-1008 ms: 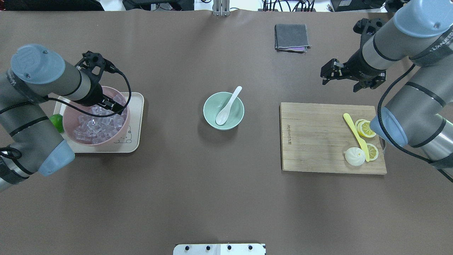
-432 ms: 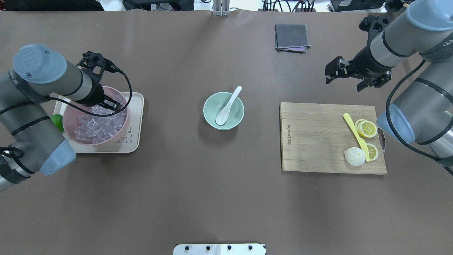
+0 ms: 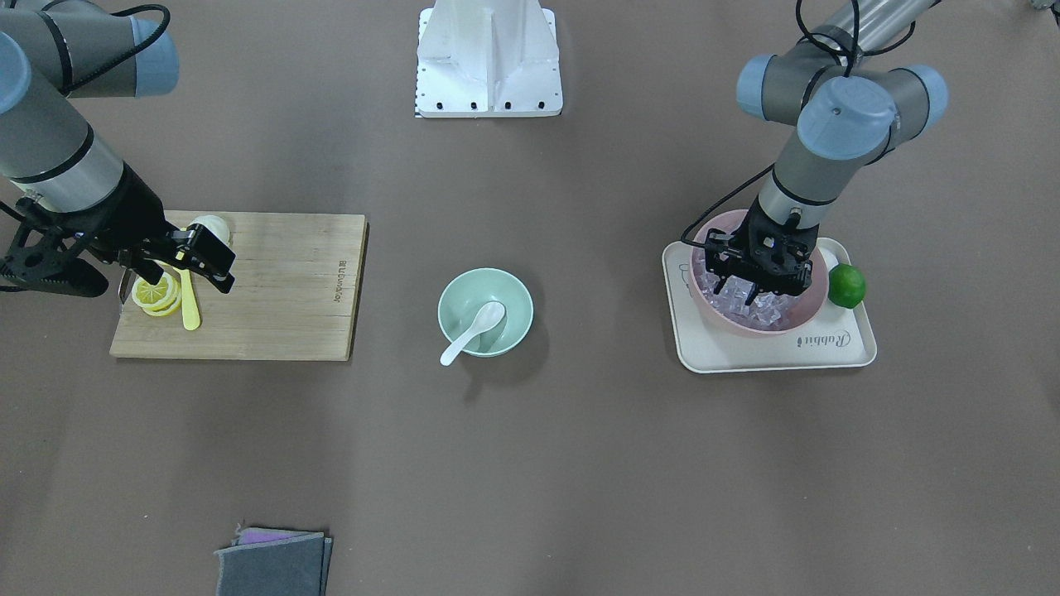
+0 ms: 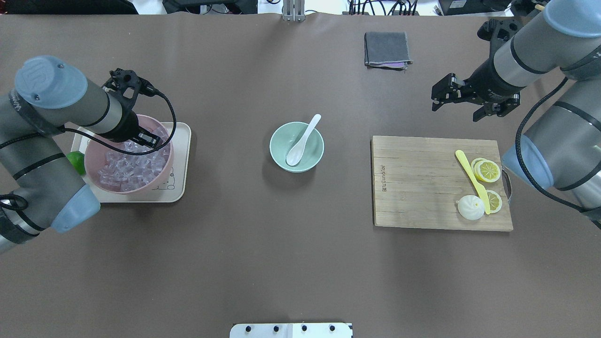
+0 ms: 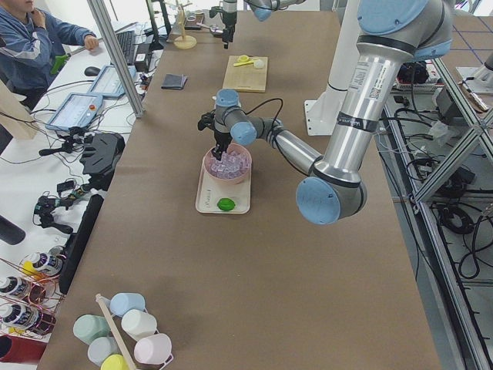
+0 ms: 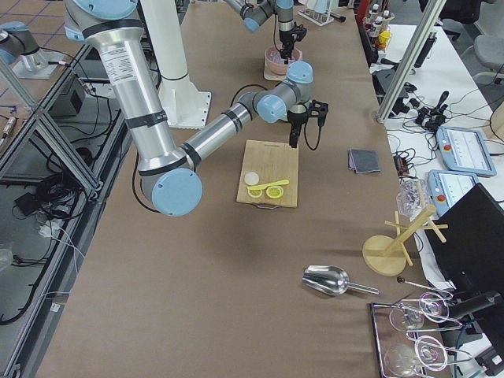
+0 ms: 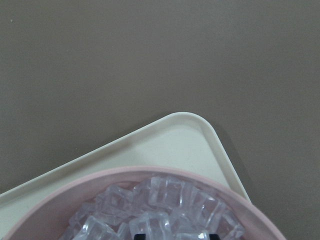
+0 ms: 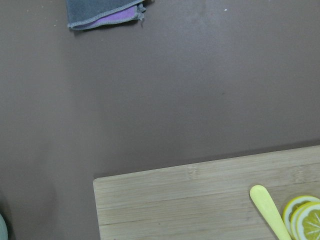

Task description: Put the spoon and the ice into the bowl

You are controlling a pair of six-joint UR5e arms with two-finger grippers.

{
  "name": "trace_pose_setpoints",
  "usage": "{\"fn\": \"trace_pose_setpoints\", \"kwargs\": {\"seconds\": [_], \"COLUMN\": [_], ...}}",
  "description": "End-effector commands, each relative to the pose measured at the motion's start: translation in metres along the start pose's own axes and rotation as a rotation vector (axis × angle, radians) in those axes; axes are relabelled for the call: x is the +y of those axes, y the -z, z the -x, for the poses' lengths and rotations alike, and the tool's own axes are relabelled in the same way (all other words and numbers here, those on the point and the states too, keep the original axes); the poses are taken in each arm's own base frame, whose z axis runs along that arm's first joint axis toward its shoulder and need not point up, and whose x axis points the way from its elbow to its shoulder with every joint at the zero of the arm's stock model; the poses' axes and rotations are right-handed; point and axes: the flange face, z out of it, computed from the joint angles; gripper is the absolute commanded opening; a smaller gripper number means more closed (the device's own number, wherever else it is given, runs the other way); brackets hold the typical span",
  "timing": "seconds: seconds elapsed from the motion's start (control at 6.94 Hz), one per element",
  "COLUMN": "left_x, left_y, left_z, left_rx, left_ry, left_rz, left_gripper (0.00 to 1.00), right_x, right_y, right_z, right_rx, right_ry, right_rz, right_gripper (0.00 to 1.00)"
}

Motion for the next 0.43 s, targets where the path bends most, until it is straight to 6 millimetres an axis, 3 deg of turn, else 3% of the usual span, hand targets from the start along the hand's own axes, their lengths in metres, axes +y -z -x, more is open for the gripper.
{"fn": "trace_pose_setpoints", "kwargs": {"seconds": [0.0, 0.14, 0.29], "left_x": [-0.010, -0.025, -0.046], "left_y": [0.049, 0.072, 0.084], "left_z": [0.009, 0.005, -0.014], "left_rx": [0.033, 0.067, 0.062], "left_ry": [0.027, 0.043, 0.091], "left_rz": [-0.021, -0.036, -0.031], "left_gripper": [0.00, 0.00, 0.00], "right_x": [-0.004, -0.008, -0.006], "right_y": [0.015, 0.020, 0.023], "right_z": [-0.005, -0.015, -0.028], "right_rx": [-0.018, -0.025, -0.021], "right_ry": [-0.011, -0.016, -0.004], "right_rz": [-0.002, 0.004, 0.003], "right_gripper": [1.00, 1.00, 1.00]}}
